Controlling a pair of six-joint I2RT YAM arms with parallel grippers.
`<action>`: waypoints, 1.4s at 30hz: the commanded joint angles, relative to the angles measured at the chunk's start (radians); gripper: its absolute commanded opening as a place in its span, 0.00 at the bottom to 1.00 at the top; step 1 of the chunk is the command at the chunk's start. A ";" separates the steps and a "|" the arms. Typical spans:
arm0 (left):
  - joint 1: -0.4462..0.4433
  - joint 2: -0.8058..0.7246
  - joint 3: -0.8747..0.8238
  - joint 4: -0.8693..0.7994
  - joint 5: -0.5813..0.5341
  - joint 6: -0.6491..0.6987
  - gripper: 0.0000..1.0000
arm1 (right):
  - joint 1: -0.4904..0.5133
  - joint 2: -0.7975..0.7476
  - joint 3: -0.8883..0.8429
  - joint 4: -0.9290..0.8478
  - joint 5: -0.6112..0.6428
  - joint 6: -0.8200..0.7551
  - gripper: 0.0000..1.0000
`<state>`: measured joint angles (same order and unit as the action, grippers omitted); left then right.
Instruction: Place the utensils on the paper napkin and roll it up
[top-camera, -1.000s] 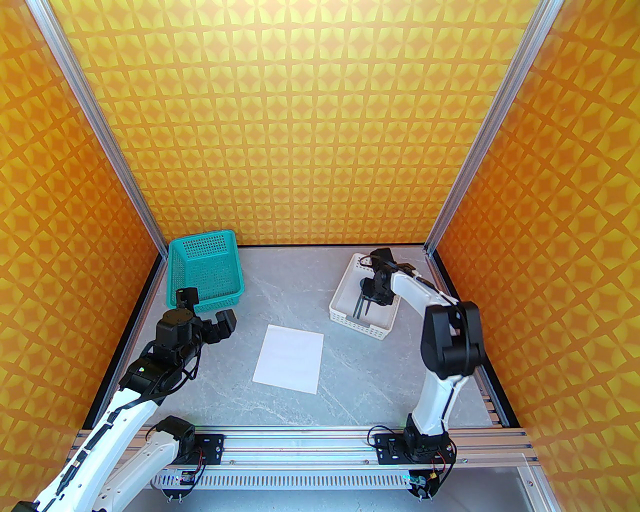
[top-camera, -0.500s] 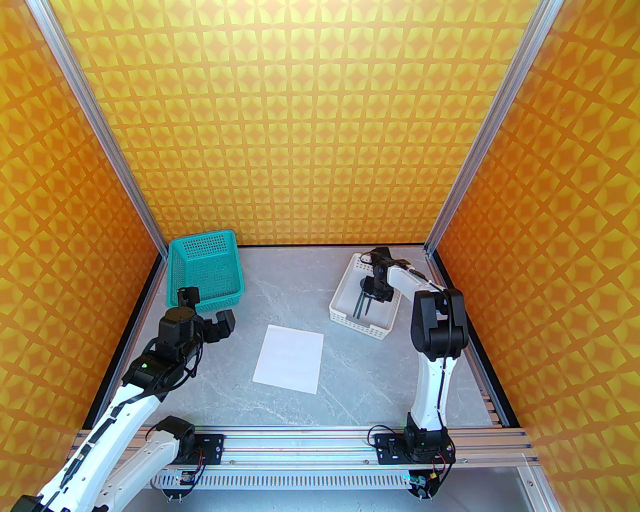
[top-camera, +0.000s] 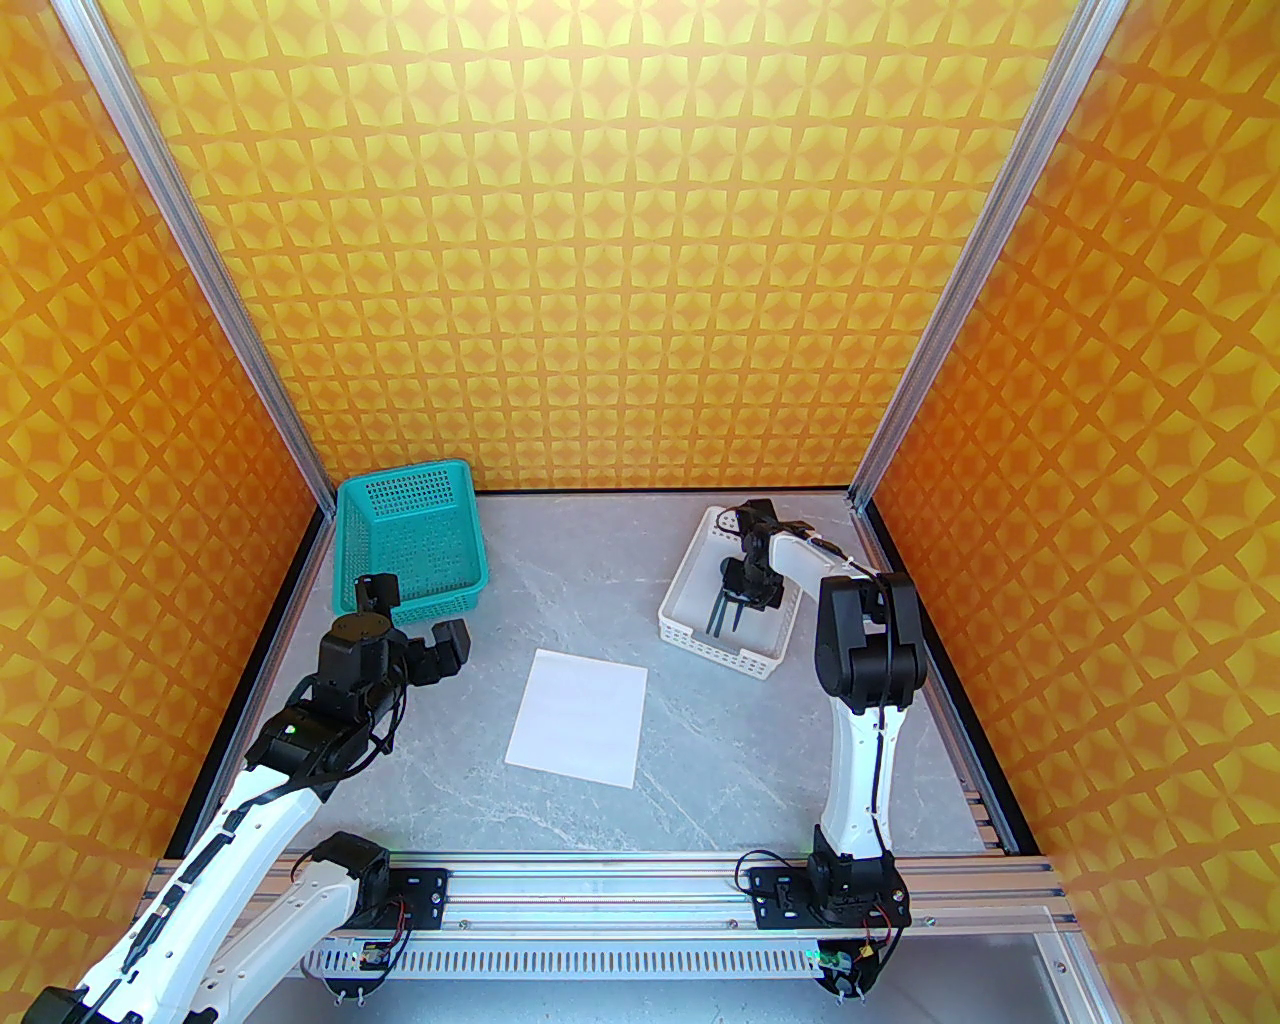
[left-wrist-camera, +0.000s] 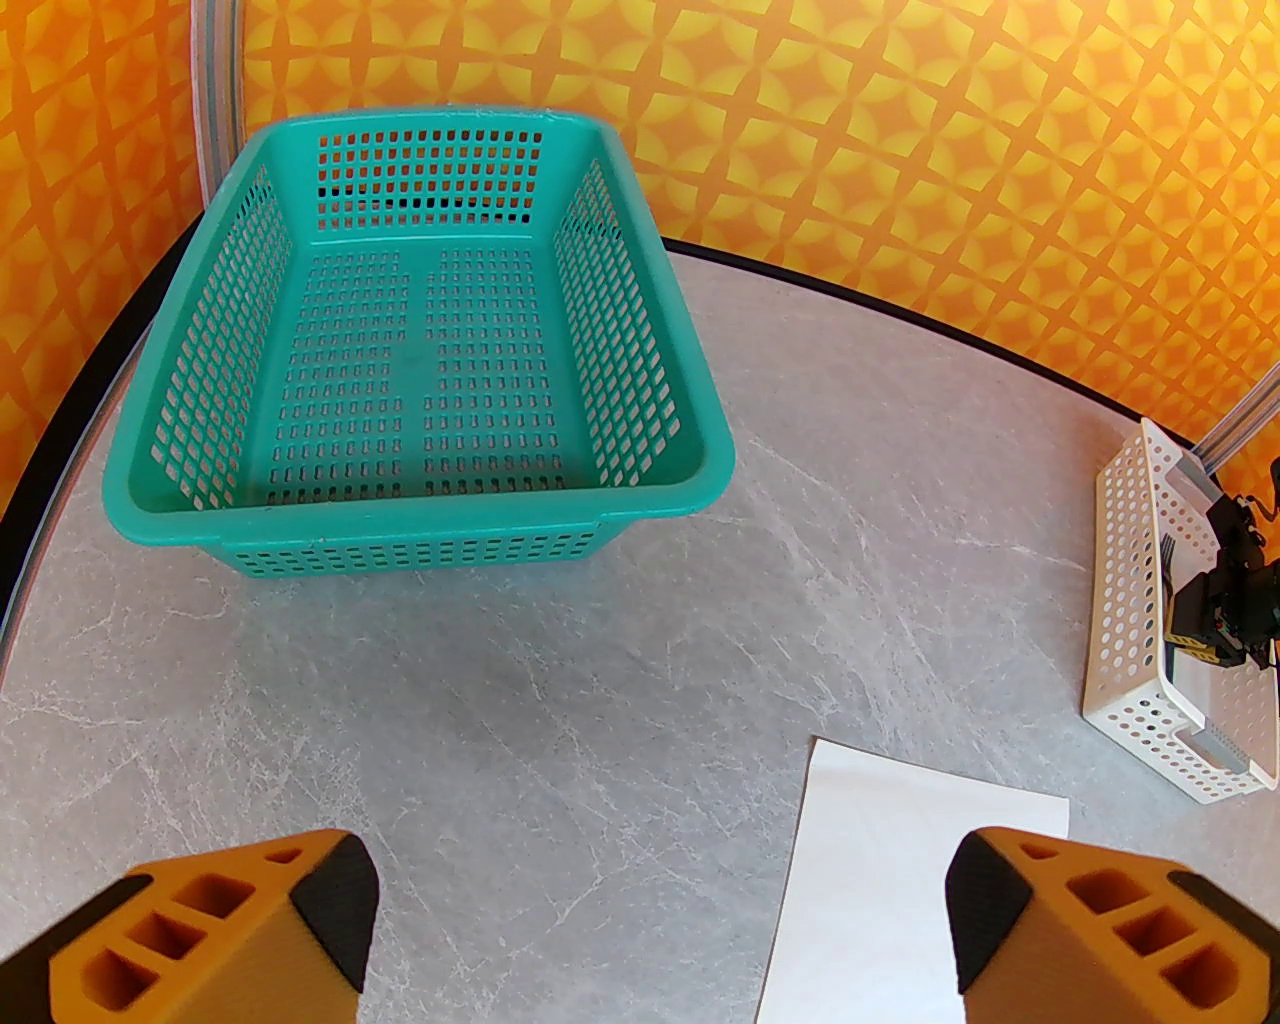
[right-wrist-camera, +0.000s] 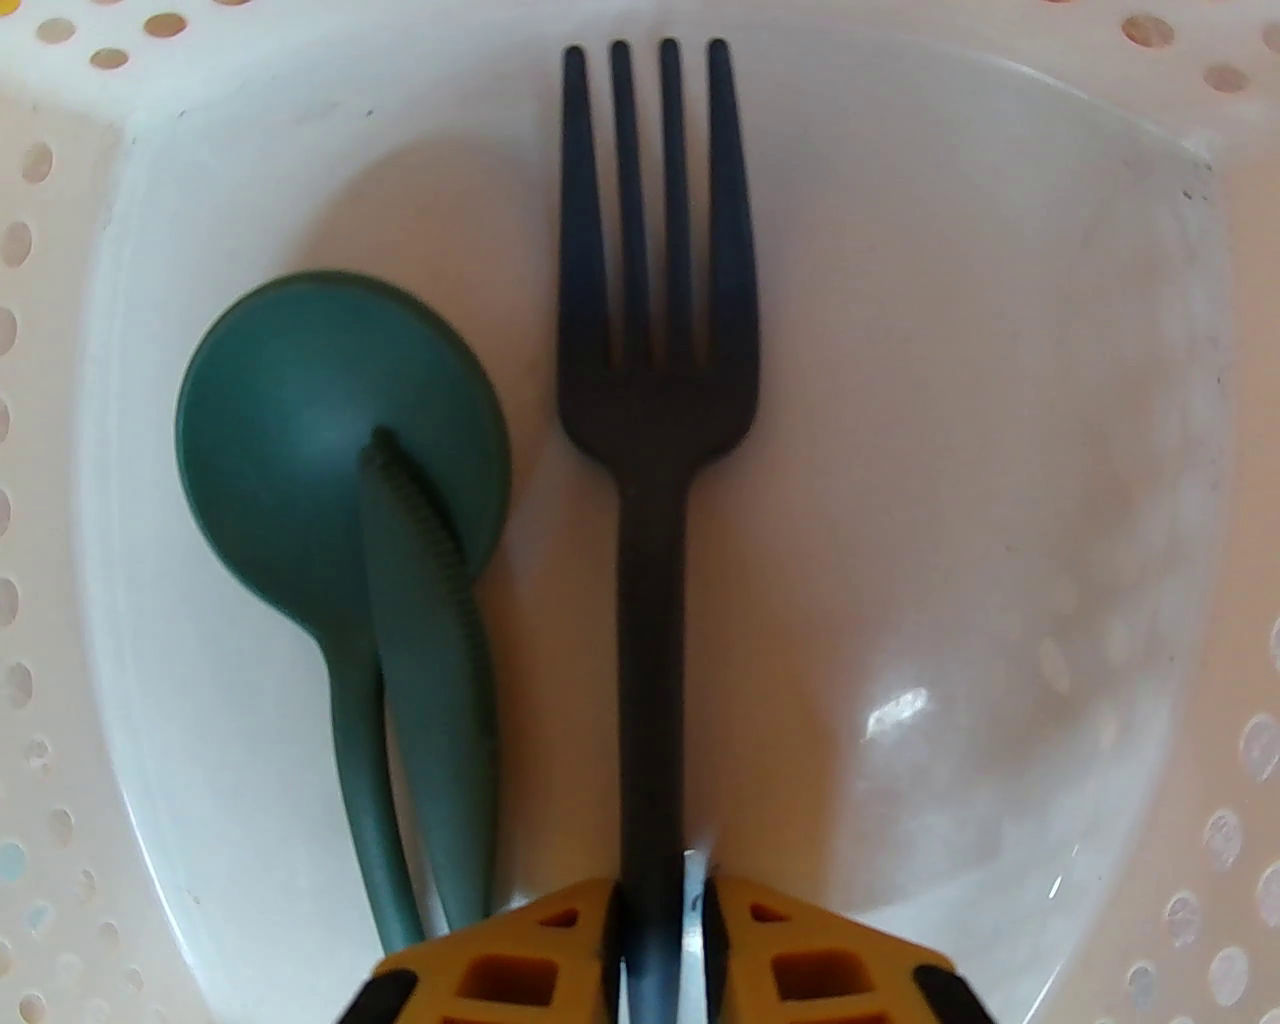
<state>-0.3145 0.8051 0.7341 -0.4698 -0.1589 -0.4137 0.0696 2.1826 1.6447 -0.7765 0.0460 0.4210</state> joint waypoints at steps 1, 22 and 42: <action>0.006 -0.001 0.008 -0.031 -0.017 0.012 0.99 | -0.002 0.051 -0.004 -0.038 -0.005 -0.027 0.18; 0.007 -0.014 0.024 -0.054 -0.016 0.011 0.99 | -0.002 -0.109 -0.086 -0.014 0.034 -0.058 0.12; 0.008 -0.019 0.022 -0.045 -0.017 -0.019 0.99 | 0.019 -0.358 -0.179 -0.051 -0.016 -0.083 0.12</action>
<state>-0.3138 0.7975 0.7341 -0.5060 -0.1593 -0.4179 0.0731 1.8797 1.4845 -0.7979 0.0483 0.3534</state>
